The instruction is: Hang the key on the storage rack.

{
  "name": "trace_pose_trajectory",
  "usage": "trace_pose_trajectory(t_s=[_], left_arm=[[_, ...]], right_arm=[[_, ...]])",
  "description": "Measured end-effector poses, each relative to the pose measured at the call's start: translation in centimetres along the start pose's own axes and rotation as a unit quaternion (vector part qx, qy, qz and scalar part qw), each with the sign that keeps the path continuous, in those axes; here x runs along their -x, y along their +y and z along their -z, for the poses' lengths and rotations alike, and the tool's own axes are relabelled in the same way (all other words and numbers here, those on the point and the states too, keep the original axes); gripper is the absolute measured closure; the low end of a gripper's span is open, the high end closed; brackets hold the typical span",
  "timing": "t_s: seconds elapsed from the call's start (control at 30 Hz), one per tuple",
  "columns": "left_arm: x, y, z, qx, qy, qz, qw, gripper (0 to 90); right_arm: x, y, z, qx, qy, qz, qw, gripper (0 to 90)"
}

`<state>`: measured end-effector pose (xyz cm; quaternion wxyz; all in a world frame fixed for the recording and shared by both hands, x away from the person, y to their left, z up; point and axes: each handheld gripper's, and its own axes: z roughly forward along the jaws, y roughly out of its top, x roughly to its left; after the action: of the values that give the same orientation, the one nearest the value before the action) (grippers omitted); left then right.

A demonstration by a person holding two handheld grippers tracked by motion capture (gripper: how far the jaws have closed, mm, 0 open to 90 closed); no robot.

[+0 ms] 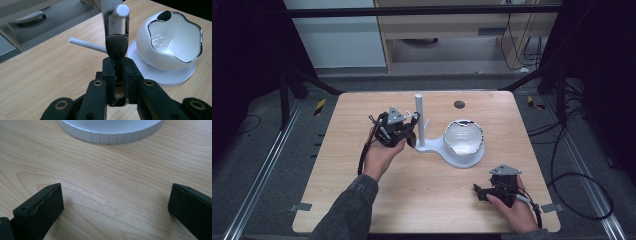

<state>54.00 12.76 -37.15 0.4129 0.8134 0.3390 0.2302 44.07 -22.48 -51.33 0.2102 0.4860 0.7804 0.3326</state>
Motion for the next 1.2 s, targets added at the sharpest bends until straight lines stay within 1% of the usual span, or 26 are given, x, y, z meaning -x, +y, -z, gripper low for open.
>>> trace_pose_trajectory(t_s=[0.1,0.2,0.23,0.3,0.4,0.5,0.6,0.8,0.83,0.87,0.97,1.03,1.1,1.2], left_arm=[[0.1,-0.2,-0.5,0.008,-0.002,0.005,1.0000,81.0],[0.1,-0.2,-0.7,0.011,-0.002,0.006,0.9999,80.9],[0.1,-0.2,-0.8,0.012,-0.002,0.007,0.9999,80.9],[0.1,-0.1,-1.0,0.011,-0.001,0.009,0.9999,80.9],[0.1,-0.1,-1.2,0.010,0.001,0.009,0.9999,80.8],[0.1,0.0,-1.5,0.011,0.001,0.013,0.9999,80.8],[0.3,0.1,-1.7,0.013,0.004,0.012,0.9998,80.7],[0.3,0.1,-1.9,0.015,0.007,0.011,0.9998,80.6],[0.3,0.1,-1.9,0.015,0.008,0.009,0.9998,80.6],[0.3,0.1,-1.9,0.015,0.009,0.008,0.9998,80.7],[0.4,-0.1,-1.9,0.019,0.011,0.010,0.9997,80.6],[0.5,-0.2,-1.9,0.025,0.011,0.014,0.9995,80.6],[0.5,-0.2,-1.9,0.026,0.011,0.014,0.9995,80.6],[0.6,-0.3,-1.9,0.026,0.013,0.010,0.9995,80.4]], right_arm=[[0.0,0.0,0.0,0.001,0.000,0.000,1.0000,0.4],[0.0,0.0,0.0,0.001,0.000,0.000,1.0000,0.3],[0.1,0.0,-0.1,0.002,-0.004,0.006,1.0000,0.3],[0.0,0.0,0.0,0.000,0.001,-0.003,1.0000,0.3],[0.0,0.0,-0.1,0.001,-0.003,0.004,1.0000,0.4],[0.0,0.0,-0.1,0.001,-0.003,0.004,1.0000,0.3],[0.0,0.0,-0.1,0.001,-0.003,0.004,1.0000,0.3],[0.0,0.1,-0.1,0.000,-0.001,0.000,1.0000,0.3],[-0.1,0.1,0.0,-0.002,0.002,-0.007,1.0000,0.3],[0.0,0.1,-0.1,0.000,-0.001,-0.001,1.0000,0.4],[0.0,0.0,-0.1,0.001,-0.002,0.004,1.0000,0.3],[0.0,0.0,-0.1,0.001,-0.002,0.005,1.0000,0.4],[0.0,0.0,-0.1,0.001,-0.002,0.004,1.0000,0.4],[0.0,0.1,0.0,0.000,0.001,-0.001,1.0000,0.4]])
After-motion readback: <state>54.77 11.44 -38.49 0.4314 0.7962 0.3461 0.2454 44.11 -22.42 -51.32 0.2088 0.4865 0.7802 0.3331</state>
